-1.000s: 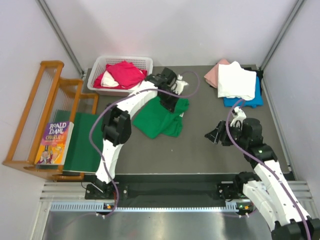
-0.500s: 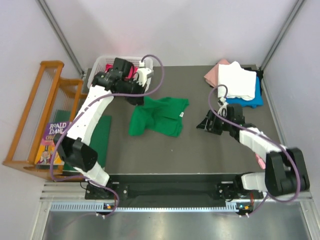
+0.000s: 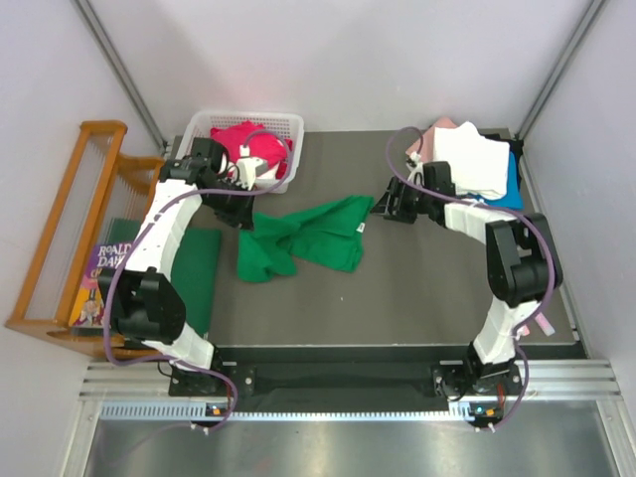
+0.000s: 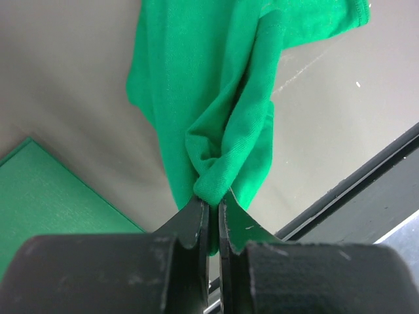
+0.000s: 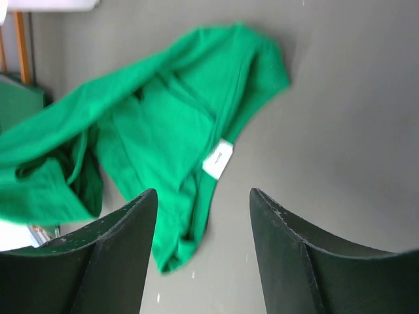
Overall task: Fold and stack the t-shirts
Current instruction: Flatten the tshirt out
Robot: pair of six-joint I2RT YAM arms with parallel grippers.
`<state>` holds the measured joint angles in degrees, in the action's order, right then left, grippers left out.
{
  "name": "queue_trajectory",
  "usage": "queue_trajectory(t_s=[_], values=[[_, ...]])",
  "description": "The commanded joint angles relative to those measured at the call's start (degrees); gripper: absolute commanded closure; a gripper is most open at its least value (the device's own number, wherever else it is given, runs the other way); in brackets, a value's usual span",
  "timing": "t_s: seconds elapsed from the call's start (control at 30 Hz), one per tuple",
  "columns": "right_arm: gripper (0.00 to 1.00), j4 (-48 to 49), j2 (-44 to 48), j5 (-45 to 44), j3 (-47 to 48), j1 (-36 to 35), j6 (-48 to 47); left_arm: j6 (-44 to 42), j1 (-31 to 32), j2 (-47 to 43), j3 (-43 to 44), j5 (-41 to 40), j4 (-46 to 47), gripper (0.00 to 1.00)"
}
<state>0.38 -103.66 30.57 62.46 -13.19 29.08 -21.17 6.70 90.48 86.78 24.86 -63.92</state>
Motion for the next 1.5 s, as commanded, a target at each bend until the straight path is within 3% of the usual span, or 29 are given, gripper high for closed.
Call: queue_trajectory(t_s=[0.0, 0.47, 1.2, 1.47], values=[[0.42, 0.59, -5.76, 0.55, 8.71, -1.05, -1.57, -3.26, -1.51, -1.35, 0.23, 3.43, -0.94, 0.97], [0.45, -5.3, -21.85, 1.07, 28.94, -0.96, -1.13, -6.95, -4.41, -1.88, -1.79, 4.76, -1.29, 0.98], [0.48, -11.46, -19.3, -4.46, 24.99, 0.35, -10.01, -7.31, -5.29, -0.74, -1.7, 7.39, -1.38, 0.98], [0.5, -9.97, -25.27, -1.39, 29.3, 1.5, -7.29, -8.1, -5.47, -0.65, -1.88, 6.78, -1.73, 0.98]])
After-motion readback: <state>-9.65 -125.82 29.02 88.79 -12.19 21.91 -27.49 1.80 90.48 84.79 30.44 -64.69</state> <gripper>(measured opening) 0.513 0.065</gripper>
